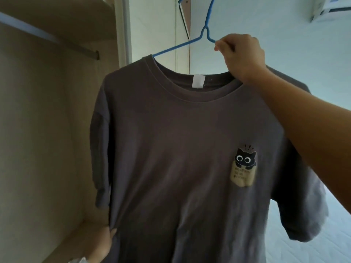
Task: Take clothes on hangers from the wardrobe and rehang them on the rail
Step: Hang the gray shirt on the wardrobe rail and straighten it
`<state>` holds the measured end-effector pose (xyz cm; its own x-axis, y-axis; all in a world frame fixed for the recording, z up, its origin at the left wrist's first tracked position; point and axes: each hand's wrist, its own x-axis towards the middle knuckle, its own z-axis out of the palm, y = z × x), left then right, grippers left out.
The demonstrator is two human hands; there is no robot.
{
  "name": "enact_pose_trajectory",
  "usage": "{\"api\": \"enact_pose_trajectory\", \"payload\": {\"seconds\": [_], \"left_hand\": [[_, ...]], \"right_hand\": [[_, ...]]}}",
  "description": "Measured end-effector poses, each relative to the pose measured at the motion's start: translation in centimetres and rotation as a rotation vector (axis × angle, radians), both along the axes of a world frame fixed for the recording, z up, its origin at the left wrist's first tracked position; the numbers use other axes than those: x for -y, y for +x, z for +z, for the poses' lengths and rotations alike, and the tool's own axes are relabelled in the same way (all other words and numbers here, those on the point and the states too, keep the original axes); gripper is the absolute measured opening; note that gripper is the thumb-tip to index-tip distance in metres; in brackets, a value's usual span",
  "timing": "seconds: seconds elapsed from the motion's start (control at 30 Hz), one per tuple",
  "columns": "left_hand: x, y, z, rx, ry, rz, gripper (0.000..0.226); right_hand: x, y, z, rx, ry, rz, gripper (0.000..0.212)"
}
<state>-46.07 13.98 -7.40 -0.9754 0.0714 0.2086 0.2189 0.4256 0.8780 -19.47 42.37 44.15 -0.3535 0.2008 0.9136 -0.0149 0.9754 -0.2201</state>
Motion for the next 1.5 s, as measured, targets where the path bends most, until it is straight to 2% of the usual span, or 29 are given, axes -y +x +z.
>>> {"api": "enact_pose_trajectory", "payload": {"seconds": [0.03, 0.07, 0.1, 0.13, 0.17, 0.23, 0.3, 0.37, 0.43, 0.5, 0.6, 0.63, 0.7, 0.8, 0.9, 1.0, 1.1, 1.2, 1.33, 1.5], "left_hand": [[0.4, 0.1, 2.0, 0.066, -0.031, -0.012, 0.119], [0.2, 1.1, 4.7, 0.15, -0.132, 0.019, 0.085], [0.1, 2.4, 6.9, 0.141, -0.212, 0.035, 0.055], [-0.6, 3.1, 8.9, 0.09, -0.299, 0.055, 0.048], [-0.3, 2.9, 9.7, 0.058, -0.507, 0.03, 0.051], [-0.9, 2.8, 12.3, 0.036, -0.526, 0.008, 0.05], [-2.1, 4.2, 17.2, -0.005, -0.569, -0.107, 0.048], [-1.7, 5.7, 22.4, -0.053, -0.608, -0.136, 0.032], [-0.2, 6.1, 27.5, -0.222, -0.551, -0.025, 0.026], [1.6, 6.6, 32.2, -0.421, -0.335, 0.063, 0.017], [3.9, 7.6, 39.2, -0.731, -0.037, 0.068, 0.012], [4.5, 7.4, 41.2, -0.782, 0.029, 0.055, 0.013], [5.5, 6.1, 44.4, -0.778, 0.138, 0.022, 0.021], [6.4, 3.8, 48.2, -0.614, 0.251, 0.014, 0.023], [7.0, 1.4, 50.8, -0.543, 0.328, 0.074, 0.033], [8.2, -1.8, 51.8, -0.499, 0.383, 0.144, 0.03], [9.7, -4.0, 52.3, -0.452, 0.354, 0.245, 0.02], [11.2, -5.5, 53.3, -0.481, 0.344, 0.363, 0.017], [13.1, -6.1, 56.0, -0.621, 0.31, 0.468, 0.012], [14.8, -7.3, 60.2, -0.68, 0.243, 0.573, 0.017]], "right_hand": [[0.2, -0.5, 0.3, -0.016, -0.001, 0.017, 0.033], [0.4, -1.1, 0.6, -0.028, -0.006, 0.037, 0.032], [0.8, -1.6, 1.0, -0.033, -0.008, 0.06, 0.032], [1.2, -2.2, 1.2, -0.028, -0.005, 0.083, 0.031], [1.8, -2.9, 1.3, -0.01, 0.002, 0.106, 0.031], [3.4, -4.6, 1.2, 0.044, 0.024, 0.138, 0.03], [5.3, -6.5, 1.0, 0.09, 0.047, 0.148, 0.03], [7.5, -8.3, 0.7, 0.115, 0.077, 0.173, 0.03], [9.8, -9.9, 0.6, 0.134, 0.125, 0.223, 0.028], [12.3, -11.5, 0.8, 0.155, 0.174, 0.274, 0.028], [16.3, -14.3, 1.2, 0.148, 0.218, 0.303, 0.029], [17.5, -15.3, 1.3, 0.148, 0.224, 0.307, 0.028], [19.8, -17.5, 1.2, 0.15, 0.228, 0.352, 0.026], [22.7, -20.5, 0.9, 0.201, 0.17, 0.443, 0.025], [24.7, -22.9, 1.0, 0.258, 0.099, 0.499, 0.022], [26.2, -25.0, 1.8, 0.389, 0.202, 0.613, 0.025], [26.9, -26.1, 2.8, 0.542, 0.245, 0.759, 0.028], [26.3, -27.1, 3.5, 0.58, 0.159, 0.875, 0.037], [26.1, -29.1, 2.7, 0.702, 0.179, 0.97, 0.029], [27.1, -31.1, 4.0, 0.669, -0.089, 1.275, 0.022]]}}
